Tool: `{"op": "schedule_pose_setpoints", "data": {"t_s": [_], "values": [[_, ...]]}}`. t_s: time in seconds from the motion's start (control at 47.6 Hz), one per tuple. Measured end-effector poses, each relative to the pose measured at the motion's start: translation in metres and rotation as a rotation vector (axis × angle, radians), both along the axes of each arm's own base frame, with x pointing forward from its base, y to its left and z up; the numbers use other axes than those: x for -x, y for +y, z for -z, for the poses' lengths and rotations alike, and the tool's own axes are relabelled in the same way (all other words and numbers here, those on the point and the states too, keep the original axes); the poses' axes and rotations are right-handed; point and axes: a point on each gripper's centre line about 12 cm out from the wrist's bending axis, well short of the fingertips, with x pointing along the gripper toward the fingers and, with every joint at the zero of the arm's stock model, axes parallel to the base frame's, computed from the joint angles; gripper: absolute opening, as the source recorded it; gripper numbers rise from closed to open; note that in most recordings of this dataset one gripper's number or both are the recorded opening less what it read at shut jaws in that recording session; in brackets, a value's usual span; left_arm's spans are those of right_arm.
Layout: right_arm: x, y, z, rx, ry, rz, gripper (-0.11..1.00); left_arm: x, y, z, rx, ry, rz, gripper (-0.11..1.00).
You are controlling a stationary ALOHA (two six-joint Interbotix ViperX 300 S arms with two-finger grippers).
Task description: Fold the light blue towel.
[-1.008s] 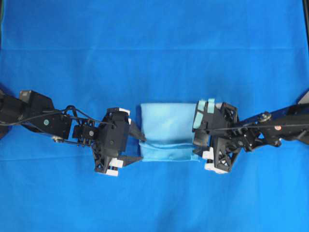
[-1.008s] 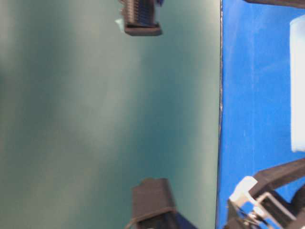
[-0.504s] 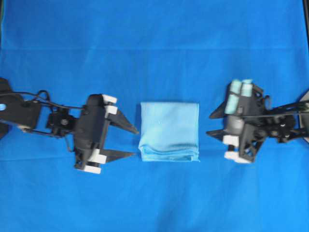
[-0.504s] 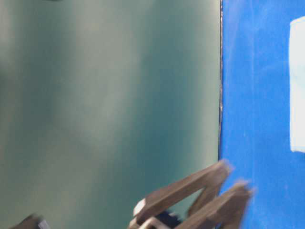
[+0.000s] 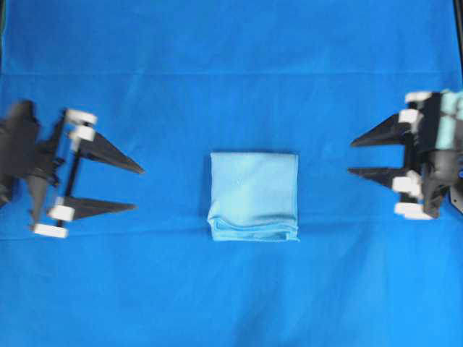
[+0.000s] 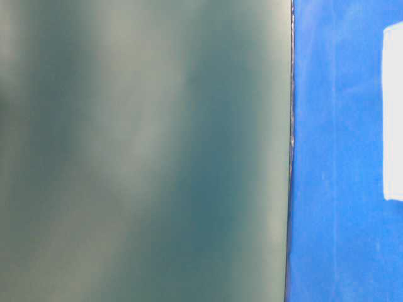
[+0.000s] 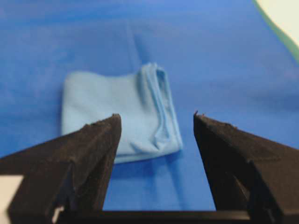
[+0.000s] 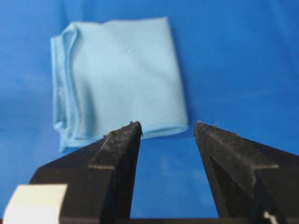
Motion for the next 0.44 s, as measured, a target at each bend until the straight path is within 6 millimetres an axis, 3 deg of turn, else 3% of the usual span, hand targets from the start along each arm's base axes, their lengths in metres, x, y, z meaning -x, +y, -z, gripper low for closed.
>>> {"op": "schedule_pose_setpoints", "data": {"t_s": [0.189, 0.441], "values": [[0.027, -0.011, -0.001, 0.038, -0.075, -0.003, 0.55, 0.039, 0.010, -0.005, 0.010, -0.098, -0.017, 0.57], [0.059, -0.021, 0.015, 0.028, -0.153, 0.001, 0.56, 0.078, 0.027, 0.020, 0.010, -0.127, -0.087, 0.57]]}}
